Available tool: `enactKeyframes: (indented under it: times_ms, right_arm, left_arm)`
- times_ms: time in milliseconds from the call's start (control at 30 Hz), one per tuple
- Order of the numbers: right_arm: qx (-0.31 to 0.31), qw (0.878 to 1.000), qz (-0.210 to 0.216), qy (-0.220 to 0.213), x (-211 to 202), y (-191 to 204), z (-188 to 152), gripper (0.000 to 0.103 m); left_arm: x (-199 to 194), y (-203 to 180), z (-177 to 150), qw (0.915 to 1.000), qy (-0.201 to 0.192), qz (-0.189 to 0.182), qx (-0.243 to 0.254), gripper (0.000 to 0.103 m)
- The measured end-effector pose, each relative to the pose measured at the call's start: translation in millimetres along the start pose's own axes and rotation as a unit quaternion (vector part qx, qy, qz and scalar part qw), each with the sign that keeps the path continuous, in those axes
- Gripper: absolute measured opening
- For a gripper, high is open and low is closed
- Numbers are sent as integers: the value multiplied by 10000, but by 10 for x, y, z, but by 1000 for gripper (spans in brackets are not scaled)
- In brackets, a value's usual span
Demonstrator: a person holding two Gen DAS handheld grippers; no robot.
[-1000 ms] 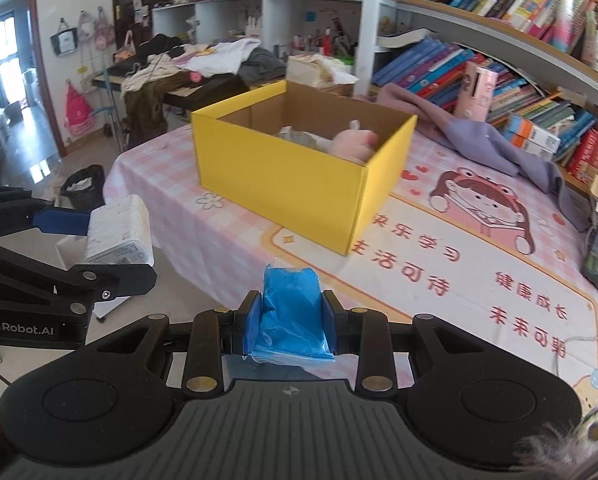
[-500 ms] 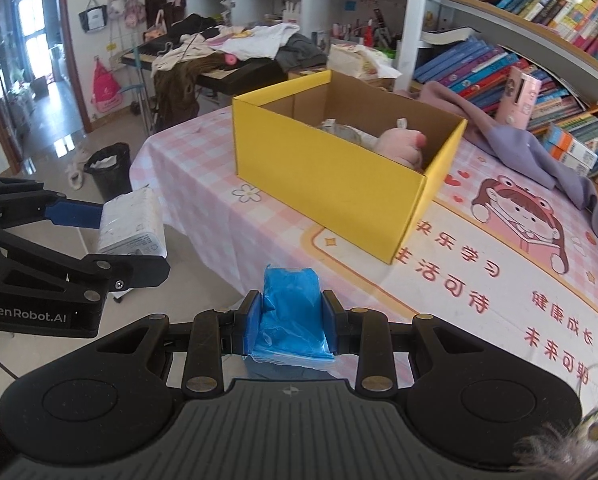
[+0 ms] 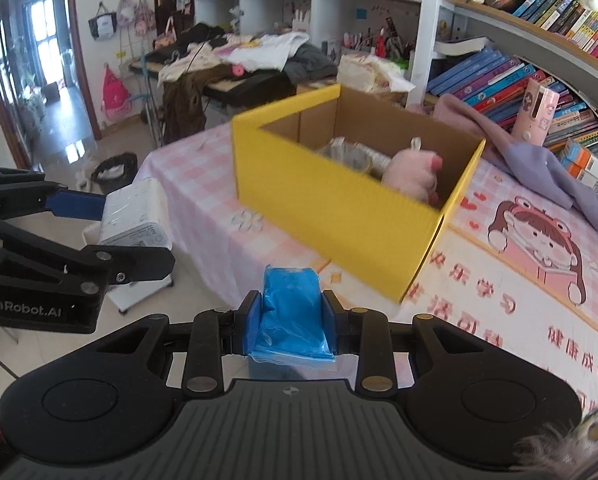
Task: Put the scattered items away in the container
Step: 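Lift the charger plug and blue bag and carry them toward the yellow box, then lower the charger plug and blue bag into the box and open both tools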
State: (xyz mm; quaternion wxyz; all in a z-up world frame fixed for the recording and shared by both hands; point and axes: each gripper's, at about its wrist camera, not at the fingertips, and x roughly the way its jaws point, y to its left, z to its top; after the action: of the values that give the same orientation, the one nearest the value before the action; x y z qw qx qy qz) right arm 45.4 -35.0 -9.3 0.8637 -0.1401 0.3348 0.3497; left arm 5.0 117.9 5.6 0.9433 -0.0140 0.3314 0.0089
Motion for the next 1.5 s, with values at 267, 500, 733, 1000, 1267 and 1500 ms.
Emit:
enactKeyframes:
  times_ms: [267,500,733,1000,1267,1500]
  right_arm:
    - [97,9991,-100,-394,114,-288,394,30]
    - [109,9983,-132,-553,312,-552,726,30]
    - [-25,9987,-171,-477,656,-855,1026,30]
    - [-140,9992,-231,-296,1225,-1251,1505,30]
    - [684,9931,565,772,2073,-1630,1923,30]
    - [785,9862,769,1236,2521,-1615,2001,30]
  left_arm:
    - [222,26,540,9989,-363,-46,299,71]
    - [572,34,987,9977,-394,-280,486,72]
    - [1014,17,1269,9960,-201,-314,817,72]
    - [1706,19,1373,9946,457,-374,851,72]
    - [2225,-25,1402,9876,1095,-293,1088,72]
    - [2456,-35,1449,9845,1383,-328,1032,72]
